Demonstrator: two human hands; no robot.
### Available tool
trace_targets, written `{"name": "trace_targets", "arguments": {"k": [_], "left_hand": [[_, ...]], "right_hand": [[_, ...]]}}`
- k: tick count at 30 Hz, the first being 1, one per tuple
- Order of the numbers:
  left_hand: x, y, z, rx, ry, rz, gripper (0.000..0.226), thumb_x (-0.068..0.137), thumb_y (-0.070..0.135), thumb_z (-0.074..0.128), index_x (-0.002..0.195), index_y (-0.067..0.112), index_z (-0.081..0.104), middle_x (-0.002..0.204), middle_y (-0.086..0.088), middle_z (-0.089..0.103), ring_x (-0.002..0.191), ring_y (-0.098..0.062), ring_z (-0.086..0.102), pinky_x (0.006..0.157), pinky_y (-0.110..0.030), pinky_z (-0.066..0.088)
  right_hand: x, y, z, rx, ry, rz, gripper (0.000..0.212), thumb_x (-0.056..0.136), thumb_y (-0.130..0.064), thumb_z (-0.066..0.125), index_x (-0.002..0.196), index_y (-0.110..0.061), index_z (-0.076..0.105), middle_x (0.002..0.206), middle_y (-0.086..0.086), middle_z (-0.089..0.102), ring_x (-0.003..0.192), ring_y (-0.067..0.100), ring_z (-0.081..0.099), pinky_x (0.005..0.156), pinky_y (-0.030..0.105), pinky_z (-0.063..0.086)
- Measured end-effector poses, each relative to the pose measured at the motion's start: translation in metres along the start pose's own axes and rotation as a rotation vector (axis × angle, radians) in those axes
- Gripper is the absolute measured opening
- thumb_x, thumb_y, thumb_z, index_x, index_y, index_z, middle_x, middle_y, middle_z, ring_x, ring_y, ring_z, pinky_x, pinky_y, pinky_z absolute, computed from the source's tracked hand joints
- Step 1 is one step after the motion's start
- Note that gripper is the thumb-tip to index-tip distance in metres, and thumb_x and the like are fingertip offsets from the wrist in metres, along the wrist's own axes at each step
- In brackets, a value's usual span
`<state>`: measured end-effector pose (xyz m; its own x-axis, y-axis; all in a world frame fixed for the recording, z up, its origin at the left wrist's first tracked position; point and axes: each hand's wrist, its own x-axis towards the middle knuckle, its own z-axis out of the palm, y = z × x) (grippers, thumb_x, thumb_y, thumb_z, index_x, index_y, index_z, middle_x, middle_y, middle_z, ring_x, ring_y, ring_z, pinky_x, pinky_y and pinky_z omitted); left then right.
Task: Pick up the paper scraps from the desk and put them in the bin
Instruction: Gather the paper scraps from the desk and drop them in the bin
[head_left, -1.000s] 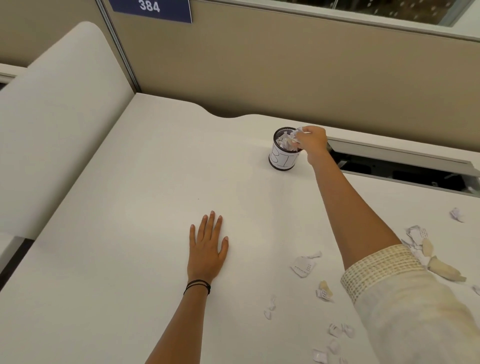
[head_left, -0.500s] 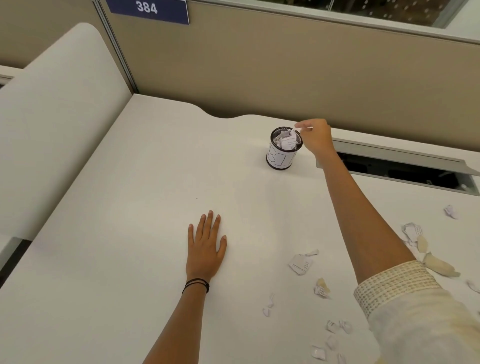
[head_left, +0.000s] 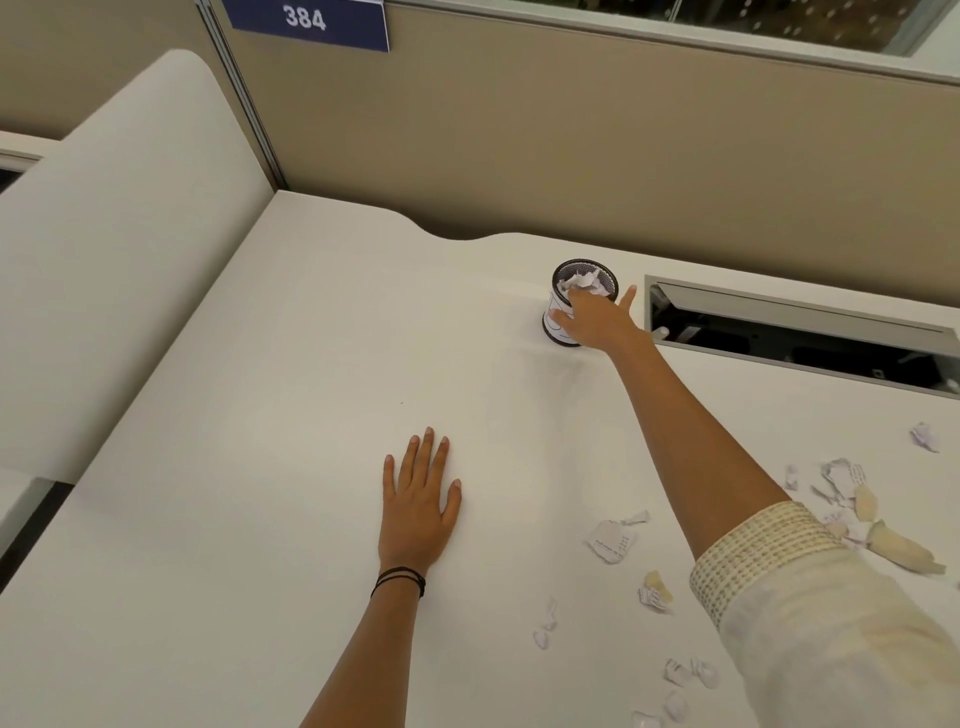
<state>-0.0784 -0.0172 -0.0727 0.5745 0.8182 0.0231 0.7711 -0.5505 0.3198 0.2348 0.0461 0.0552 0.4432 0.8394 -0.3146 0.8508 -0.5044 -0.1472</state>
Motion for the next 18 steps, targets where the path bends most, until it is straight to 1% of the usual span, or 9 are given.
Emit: {"name": "trace_targets", "arguments": {"k": [1, 5, 8, 12, 14, 18], "left_hand": [[0.000, 0.000, 0.000, -0.002, 0.000, -0.002, 0.057, 0.095, 0.039, 0.025, 0.148, 0.020, 0.026, 0.156, 0.000, 0.020, 0.143, -0.015, 0.013, 0.116, -0.043, 0.005], [0.001, 0.000, -0.001, -0.005, -0.008, -0.003, 0.057, 0.095, 0.038, 0.026, 0.148, 0.019, 0.026, 0.156, 0.000, 0.020, 0.143, -0.015, 0.013, 0.115, -0.044, 0.006], [0.001, 0.001, -0.002, -0.008, -0.018, -0.009, 0.057, 0.095, 0.038, 0.027, 0.148, 0.020, 0.025, 0.156, 0.001, 0.019, 0.144, -0.015, 0.013, 0.115, -0.044, 0.006], [0.001, 0.001, -0.004, -0.007, -0.028, -0.014, 0.057, 0.095, 0.038, 0.027, 0.149, 0.020, 0.024, 0.156, 0.001, 0.019, 0.144, -0.015, 0.013, 0.116, -0.043, 0.006], [0.001, 0.001, -0.004, -0.005, -0.030, -0.013, 0.057, 0.095, 0.038, 0.027, 0.149, 0.020, 0.024, 0.157, 0.001, 0.018, 0.144, -0.015, 0.012, 0.116, -0.043, 0.005], [0.001, 0.001, -0.004, -0.007, -0.034, -0.016, 0.057, 0.095, 0.038, 0.027, 0.149, 0.021, 0.024, 0.157, 0.002, 0.017, 0.144, -0.014, 0.011, 0.116, -0.042, 0.004]], "right_hand": [[0.002, -0.002, 0.000, -0.015, -0.022, 0.014, 0.053, 0.098, -0.043, 0.030, 0.142, -0.013, 0.029, 0.146, 0.012, 0.038, 0.140, 0.030, 0.024, 0.108, 0.064, -0.007], [0.011, -0.011, -0.003, 0.005, -0.067, 0.085, 0.044, 0.100, -0.035, 0.025, 0.133, -0.012, 0.044, 0.144, 0.018, 0.037, 0.139, 0.035, 0.023, 0.109, 0.064, -0.005], [0.013, -0.013, -0.007, 0.014, -0.085, 0.105, 0.044, 0.101, -0.033, 0.023, 0.127, -0.008, 0.049, 0.139, 0.017, 0.043, 0.135, 0.039, 0.029, 0.109, 0.065, -0.003], [0.009, -0.013, -0.006, -0.022, -0.043, 0.027, 0.045, 0.101, -0.034, 0.023, 0.126, -0.007, 0.050, 0.133, 0.015, 0.048, 0.129, 0.038, 0.038, 0.109, 0.064, 0.000], [0.008, -0.013, -0.003, -0.033, -0.001, -0.031, 0.044, 0.101, -0.034, 0.023, 0.126, -0.010, 0.050, 0.131, 0.015, 0.050, 0.127, 0.038, 0.041, 0.109, 0.064, 0.001], [0.009, -0.016, 0.001, -0.056, 0.071, -0.086, 0.042, 0.101, -0.033, 0.025, 0.129, -0.012, 0.049, 0.129, 0.015, 0.052, 0.124, 0.035, 0.045, 0.110, 0.063, 0.003]]}}
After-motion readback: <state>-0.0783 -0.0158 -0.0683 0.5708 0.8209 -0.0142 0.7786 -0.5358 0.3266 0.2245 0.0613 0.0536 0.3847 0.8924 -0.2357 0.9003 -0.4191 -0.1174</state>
